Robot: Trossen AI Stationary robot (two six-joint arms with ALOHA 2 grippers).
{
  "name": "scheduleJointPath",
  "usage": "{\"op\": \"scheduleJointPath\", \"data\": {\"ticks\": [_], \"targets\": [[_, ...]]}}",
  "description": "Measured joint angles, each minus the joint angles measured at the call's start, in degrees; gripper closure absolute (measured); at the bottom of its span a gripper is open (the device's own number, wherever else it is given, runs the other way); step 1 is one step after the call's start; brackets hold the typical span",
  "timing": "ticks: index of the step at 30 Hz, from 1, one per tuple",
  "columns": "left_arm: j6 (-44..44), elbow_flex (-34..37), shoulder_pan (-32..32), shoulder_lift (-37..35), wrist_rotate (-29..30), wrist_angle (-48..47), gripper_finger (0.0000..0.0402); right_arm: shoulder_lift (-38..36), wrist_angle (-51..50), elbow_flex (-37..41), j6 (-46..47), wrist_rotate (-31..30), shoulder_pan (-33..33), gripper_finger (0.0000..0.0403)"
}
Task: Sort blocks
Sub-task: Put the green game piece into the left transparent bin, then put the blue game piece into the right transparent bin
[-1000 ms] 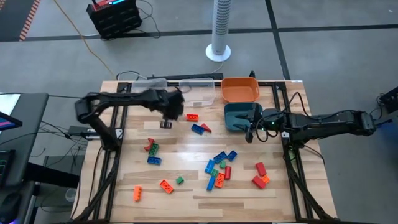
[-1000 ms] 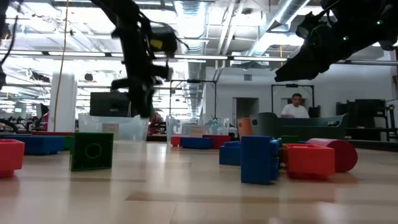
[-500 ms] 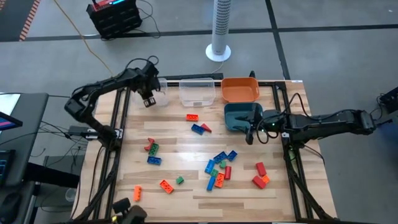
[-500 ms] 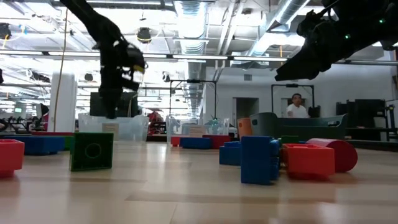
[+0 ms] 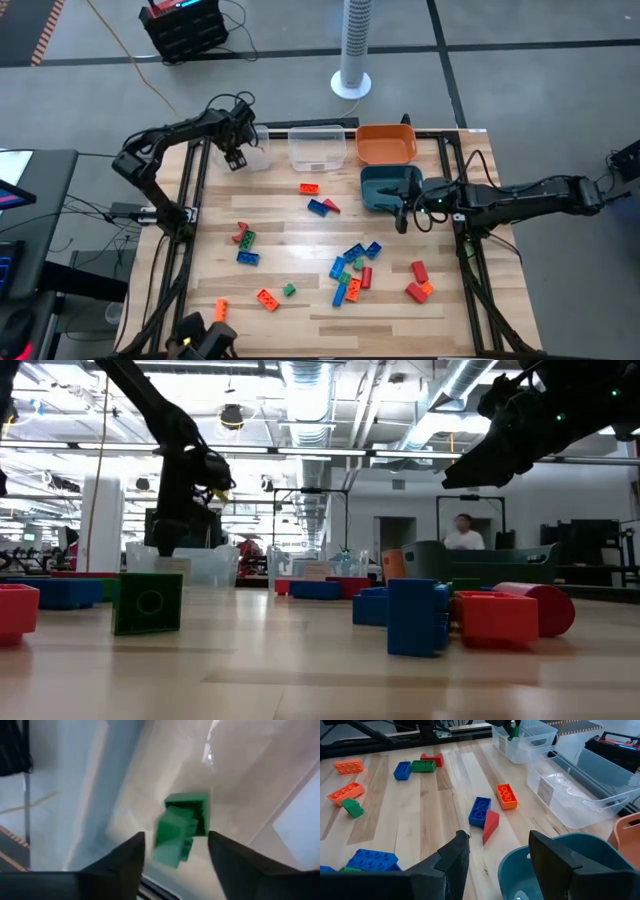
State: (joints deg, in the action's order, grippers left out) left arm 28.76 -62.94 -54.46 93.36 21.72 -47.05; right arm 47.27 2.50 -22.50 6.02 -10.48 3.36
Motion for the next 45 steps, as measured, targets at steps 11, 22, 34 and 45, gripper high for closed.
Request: {"op": "scheduleJointPath", "data": {"ticks": [11,22,34,45], "targets": [[-2.3,0.5,12.6,-13.4,-5.3,-1.8,0.0147,0.0,0.1,0.0,0.0,-0.1,0.2,0.0192],[-11.8,2.0,36.7,-13.5,-3.5,0.9,0.0146,0.0,1.2,0.0,1.5,-0.1,0.0,0.0192],[-10.5,-1.9,46.0,-3.1,-9.3,13.7,0.0164,0.0,1.6,0.0,2.6,-0.1,-0.8,0.0192],[-2.4,-15.5,45.7,14.3,-13.7,13.5,0.0171,0.0,1.3,0.0,1.2,-0.1,-0.8,0.0192]]}}
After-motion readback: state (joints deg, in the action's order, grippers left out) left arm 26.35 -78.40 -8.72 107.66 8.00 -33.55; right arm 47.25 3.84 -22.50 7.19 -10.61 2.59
